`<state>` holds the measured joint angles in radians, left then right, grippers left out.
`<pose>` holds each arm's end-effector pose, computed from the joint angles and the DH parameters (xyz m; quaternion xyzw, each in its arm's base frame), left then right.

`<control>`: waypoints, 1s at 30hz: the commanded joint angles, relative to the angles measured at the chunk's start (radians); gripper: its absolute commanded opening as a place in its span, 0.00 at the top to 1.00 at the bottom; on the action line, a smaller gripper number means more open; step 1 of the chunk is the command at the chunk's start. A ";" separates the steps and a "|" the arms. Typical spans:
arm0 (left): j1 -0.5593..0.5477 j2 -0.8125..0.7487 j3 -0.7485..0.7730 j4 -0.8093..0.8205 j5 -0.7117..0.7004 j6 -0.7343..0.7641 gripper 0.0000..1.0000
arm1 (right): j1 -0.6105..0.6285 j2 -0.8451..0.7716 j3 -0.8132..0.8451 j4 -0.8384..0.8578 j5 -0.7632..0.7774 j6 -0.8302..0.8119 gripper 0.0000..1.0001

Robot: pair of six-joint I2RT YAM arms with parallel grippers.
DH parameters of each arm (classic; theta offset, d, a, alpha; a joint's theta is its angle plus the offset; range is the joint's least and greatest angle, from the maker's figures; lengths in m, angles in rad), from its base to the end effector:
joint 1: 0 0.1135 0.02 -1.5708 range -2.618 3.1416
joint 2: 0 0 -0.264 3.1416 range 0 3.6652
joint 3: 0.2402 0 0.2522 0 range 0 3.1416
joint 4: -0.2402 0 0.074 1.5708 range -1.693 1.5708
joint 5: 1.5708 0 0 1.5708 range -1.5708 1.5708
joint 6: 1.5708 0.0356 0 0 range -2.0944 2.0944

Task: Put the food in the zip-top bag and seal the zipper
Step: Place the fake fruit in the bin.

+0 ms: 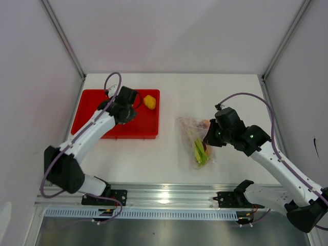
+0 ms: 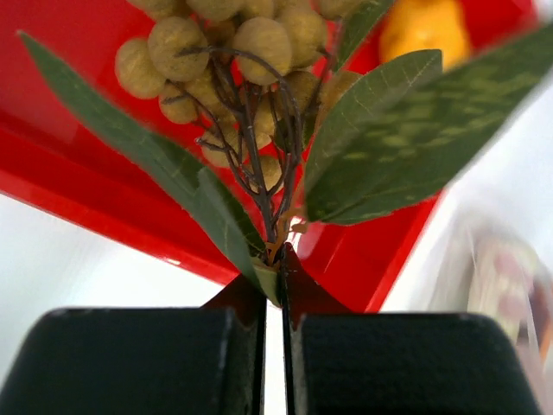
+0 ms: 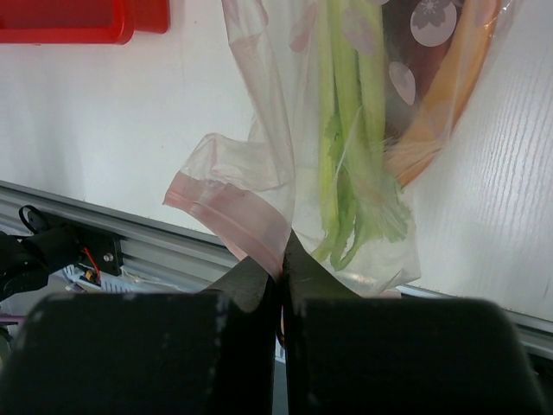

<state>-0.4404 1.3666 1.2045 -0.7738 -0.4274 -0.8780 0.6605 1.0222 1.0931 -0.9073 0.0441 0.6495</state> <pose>0.2605 -0.1064 0.3060 -0.2661 0.8919 -0.0276 0.3645 0.1556 0.1189 0.3346 0.0028 0.9331 0.2023 0.2972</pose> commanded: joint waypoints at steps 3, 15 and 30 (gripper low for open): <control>0.016 0.259 0.212 -0.294 -0.056 -0.363 0.99 | -0.004 -0.014 0.007 0.030 -0.009 -0.017 1.00; 0.012 0.292 0.231 -0.212 0.036 -0.340 0.19 | -0.004 -0.011 -0.012 0.048 -0.021 -0.024 1.00; 0.022 -0.151 -0.214 0.342 0.204 0.425 0.01 | -0.001 -0.002 -0.065 0.102 -0.070 -0.025 1.00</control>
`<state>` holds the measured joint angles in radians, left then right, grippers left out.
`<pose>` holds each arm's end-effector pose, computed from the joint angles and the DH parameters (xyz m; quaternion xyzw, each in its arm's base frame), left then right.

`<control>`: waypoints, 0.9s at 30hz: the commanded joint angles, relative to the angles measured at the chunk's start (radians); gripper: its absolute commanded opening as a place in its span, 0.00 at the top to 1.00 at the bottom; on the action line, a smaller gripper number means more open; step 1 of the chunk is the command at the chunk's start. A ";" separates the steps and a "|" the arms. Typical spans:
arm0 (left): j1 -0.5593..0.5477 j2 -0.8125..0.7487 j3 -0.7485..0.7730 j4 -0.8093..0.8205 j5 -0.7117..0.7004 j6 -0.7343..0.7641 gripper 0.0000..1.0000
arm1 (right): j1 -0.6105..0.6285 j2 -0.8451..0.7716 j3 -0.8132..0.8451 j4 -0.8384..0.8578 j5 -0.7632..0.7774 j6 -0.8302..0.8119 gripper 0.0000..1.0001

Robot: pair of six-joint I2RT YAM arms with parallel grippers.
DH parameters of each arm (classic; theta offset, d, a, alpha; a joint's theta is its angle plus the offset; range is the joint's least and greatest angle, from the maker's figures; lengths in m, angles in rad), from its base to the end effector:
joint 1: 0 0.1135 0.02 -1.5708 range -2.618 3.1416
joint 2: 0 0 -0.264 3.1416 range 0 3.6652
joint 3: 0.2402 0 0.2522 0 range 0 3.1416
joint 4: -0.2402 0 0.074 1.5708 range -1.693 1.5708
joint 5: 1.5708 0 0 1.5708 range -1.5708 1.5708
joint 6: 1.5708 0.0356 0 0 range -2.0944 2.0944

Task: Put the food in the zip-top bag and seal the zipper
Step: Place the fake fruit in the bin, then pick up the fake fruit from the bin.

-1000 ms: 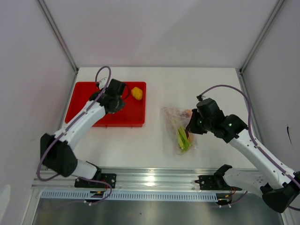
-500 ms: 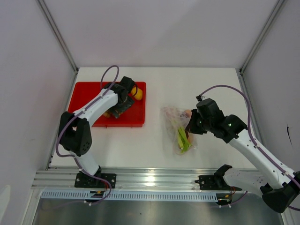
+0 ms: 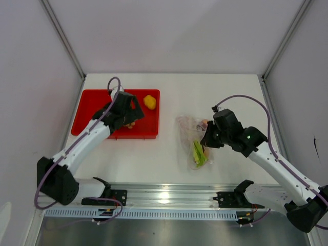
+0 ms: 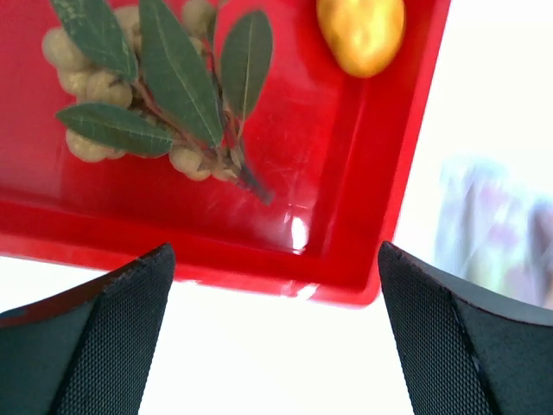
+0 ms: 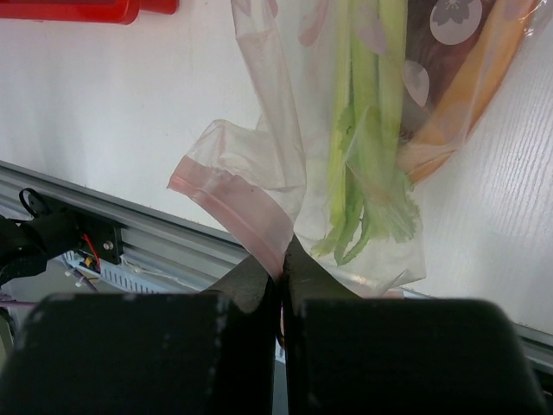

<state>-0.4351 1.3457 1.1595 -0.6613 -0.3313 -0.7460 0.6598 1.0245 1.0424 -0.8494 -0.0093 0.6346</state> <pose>0.2626 -0.1093 0.3037 -0.2005 0.9024 -0.0662 0.3757 0.1582 0.1232 0.3225 -0.0134 0.9323 0.2213 0.2856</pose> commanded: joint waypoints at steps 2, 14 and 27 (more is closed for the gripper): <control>0.021 -0.242 -0.292 0.415 0.136 0.379 0.01 | 0.001 -0.004 -0.021 0.053 -0.026 -0.013 1.00; 0.134 -0.264 -0.330 0.427 0.265 1.002 0.00 | 0.001 0.006 -0.031 0.107 -0.070 -0.032 1.00; 0.199 -0.171 -0.523 0.793 0.235 1.286 0.28 | 0.000 -0.003 -0.048 0.115 -0.123 -0.082 1.00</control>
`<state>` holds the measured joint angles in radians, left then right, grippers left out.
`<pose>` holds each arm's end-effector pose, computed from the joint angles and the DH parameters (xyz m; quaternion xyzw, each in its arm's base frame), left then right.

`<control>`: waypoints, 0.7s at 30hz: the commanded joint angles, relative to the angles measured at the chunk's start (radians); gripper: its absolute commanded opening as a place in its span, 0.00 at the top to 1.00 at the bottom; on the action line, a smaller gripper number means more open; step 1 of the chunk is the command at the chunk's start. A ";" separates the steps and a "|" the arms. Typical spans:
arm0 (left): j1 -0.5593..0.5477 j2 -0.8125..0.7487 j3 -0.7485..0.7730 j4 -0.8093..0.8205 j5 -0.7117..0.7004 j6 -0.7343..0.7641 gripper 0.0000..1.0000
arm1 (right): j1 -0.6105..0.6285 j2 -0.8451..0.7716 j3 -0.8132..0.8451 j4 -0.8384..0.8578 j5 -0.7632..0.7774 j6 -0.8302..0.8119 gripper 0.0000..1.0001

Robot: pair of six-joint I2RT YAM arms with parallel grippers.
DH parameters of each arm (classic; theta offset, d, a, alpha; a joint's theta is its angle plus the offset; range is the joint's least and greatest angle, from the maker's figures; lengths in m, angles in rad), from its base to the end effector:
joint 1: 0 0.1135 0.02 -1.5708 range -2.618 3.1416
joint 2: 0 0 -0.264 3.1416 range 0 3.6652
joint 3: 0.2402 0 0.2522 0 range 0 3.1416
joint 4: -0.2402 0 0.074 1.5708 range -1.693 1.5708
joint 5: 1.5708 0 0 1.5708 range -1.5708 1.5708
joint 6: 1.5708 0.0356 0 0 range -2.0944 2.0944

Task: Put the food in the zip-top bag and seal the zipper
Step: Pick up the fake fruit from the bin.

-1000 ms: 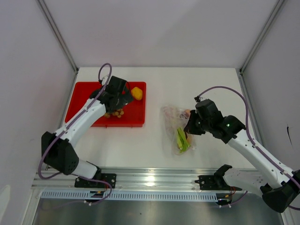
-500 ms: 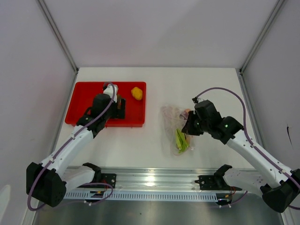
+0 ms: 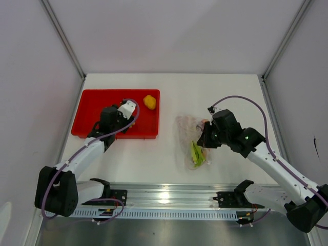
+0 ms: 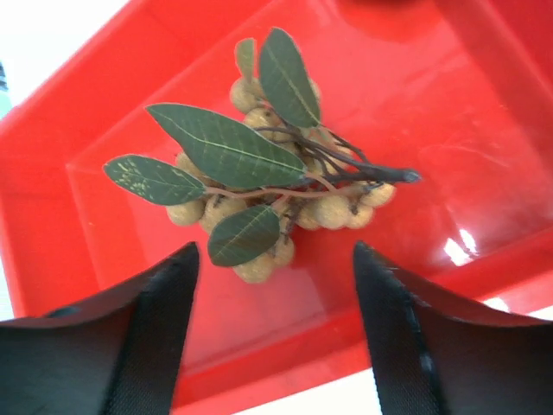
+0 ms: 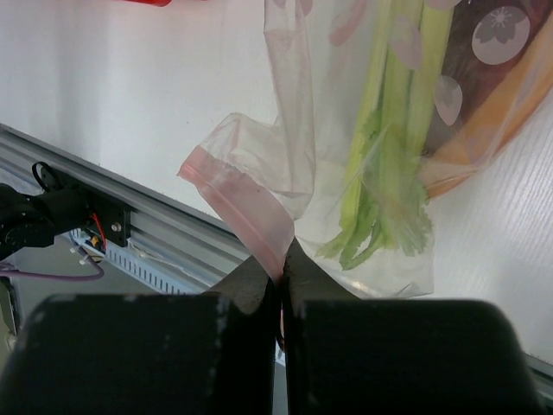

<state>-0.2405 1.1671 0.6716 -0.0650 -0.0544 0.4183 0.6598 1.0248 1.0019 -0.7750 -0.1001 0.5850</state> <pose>0.2463 -0.0584 0.2344 0.2705 0.8320 0.0667 0.4797 0.1603 0.1288 0.3152 -0.0534 0.9237 0.2571 0.2788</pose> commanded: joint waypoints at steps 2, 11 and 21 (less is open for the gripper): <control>0.007 0.051 -0.069 0.293 -0.097 0.145 0.33 | -0.002 0.001 -0.017 0.068 -0.056 -0.033 1.00; 0.007 0.247 -0.034 0.429 -0.203 0.240 0.40 | -0.006 0.021 -0.032 0.100 -0.105 -0.060 1.00; 0.010 0.325 0.077 0.354 -0.145 0.228 0.30 | -0.029 0.037 -0.036 0.114 -0.136 -0.077 1.00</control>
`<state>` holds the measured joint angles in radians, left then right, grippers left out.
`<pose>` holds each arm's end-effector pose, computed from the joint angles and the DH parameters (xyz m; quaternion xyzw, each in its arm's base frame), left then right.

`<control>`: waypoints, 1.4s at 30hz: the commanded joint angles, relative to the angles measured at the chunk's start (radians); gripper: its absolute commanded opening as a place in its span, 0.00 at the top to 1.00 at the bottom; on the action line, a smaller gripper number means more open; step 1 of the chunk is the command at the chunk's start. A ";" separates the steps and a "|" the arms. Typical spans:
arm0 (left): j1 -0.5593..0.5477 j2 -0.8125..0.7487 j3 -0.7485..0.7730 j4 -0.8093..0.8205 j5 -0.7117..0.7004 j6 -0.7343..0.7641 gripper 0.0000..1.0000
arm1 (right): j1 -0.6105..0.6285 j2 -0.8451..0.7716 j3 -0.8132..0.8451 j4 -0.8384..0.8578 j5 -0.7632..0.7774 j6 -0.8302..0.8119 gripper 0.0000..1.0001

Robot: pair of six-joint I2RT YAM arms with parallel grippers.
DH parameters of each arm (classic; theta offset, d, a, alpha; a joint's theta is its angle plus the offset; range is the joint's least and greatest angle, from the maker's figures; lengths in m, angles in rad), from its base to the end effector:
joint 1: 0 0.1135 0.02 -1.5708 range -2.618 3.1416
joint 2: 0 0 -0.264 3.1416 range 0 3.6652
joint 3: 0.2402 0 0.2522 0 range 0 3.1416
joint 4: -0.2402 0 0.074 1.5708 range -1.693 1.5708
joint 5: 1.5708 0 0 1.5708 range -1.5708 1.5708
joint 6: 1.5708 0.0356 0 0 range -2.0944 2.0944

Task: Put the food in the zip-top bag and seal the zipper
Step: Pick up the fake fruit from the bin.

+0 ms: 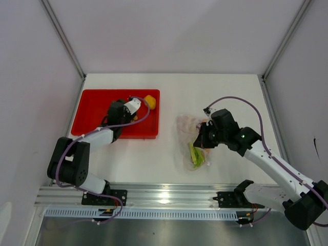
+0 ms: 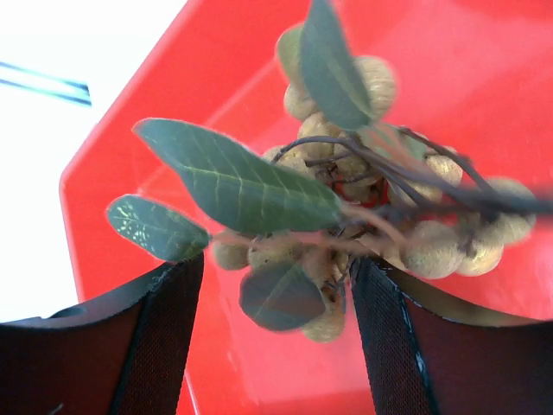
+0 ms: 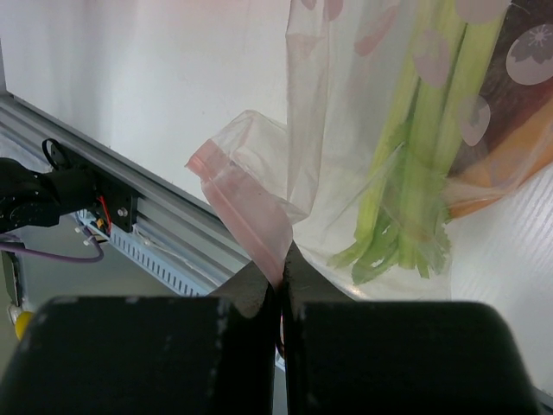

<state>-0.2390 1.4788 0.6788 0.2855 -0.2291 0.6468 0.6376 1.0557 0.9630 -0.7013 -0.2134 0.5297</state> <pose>0.2973 -0.0641 0.1890 0.3157 0.8000 0.1981 0.4703 0.1688 0.1344 0.3027 -0.0899 0.9167 0.2898 0.2599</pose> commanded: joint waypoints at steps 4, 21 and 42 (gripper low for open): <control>0.009 0.043 0.074 -0.008 0.033 -0.018 0.33 | -0.009 0.003 0.014 0.040 -0.027 -0.016 1.00; 0.023 0.046 0.111 -0.094 0.109 -0.061 0.86 | -0.009 -0.017 0.025 0.025 -0.009 0.009 1.00; 0.021 -0.253 0.321 -0.552 0.062 -0.349 0.99 | -0.012 0.041 0.094 0.006 0.045 -0.002 1.00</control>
<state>-0.2253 1.3273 0.9157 -0.1608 -0.1955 0.3927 0.6312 1.0851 0.9997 -0.7006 -0.1963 0.5343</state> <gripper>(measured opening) 0.038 0.002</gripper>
